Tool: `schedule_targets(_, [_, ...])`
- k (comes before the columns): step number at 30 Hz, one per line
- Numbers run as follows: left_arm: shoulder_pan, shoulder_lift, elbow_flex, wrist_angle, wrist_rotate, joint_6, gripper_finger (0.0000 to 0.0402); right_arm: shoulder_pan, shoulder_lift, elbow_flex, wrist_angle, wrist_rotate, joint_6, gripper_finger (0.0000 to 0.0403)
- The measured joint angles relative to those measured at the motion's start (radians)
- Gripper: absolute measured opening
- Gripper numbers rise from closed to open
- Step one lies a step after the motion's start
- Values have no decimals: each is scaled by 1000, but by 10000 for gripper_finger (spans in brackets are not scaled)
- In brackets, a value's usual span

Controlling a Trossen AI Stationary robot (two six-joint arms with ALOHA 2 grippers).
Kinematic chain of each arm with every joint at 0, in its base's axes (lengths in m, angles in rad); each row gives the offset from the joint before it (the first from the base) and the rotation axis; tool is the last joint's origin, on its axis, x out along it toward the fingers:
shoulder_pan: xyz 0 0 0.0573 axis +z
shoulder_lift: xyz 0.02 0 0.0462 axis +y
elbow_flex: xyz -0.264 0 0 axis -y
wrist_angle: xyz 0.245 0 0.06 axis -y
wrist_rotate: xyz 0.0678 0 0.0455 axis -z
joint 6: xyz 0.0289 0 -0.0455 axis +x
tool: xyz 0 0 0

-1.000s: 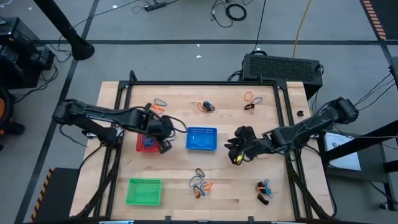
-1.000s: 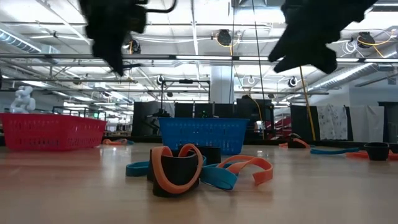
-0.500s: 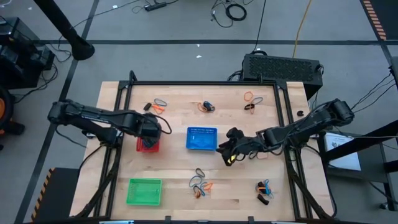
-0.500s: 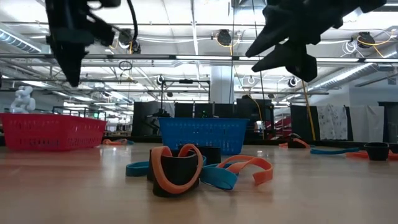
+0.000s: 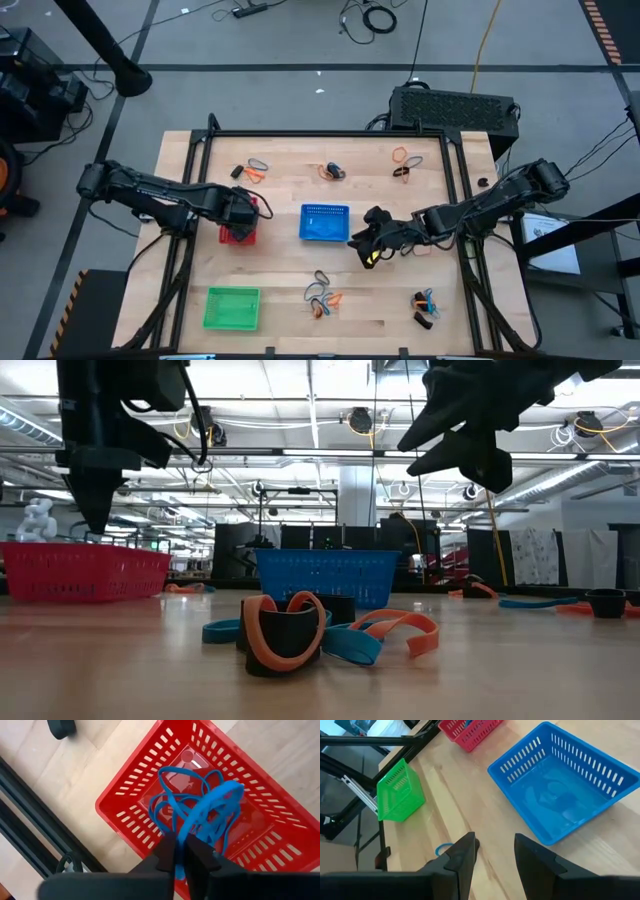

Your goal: Sort rubber bands into baskets

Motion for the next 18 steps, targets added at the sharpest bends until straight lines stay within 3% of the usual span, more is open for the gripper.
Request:
schedule_targets(10, [0, 0, 0, -2, 12, 7, 140, -2, 0, 0, 0, 0, -20, 130])
schedule_targets(18, [0, 0, 2, 2, 57, 7, 157, -2, 0, 0, 0, 0, 11, 130])
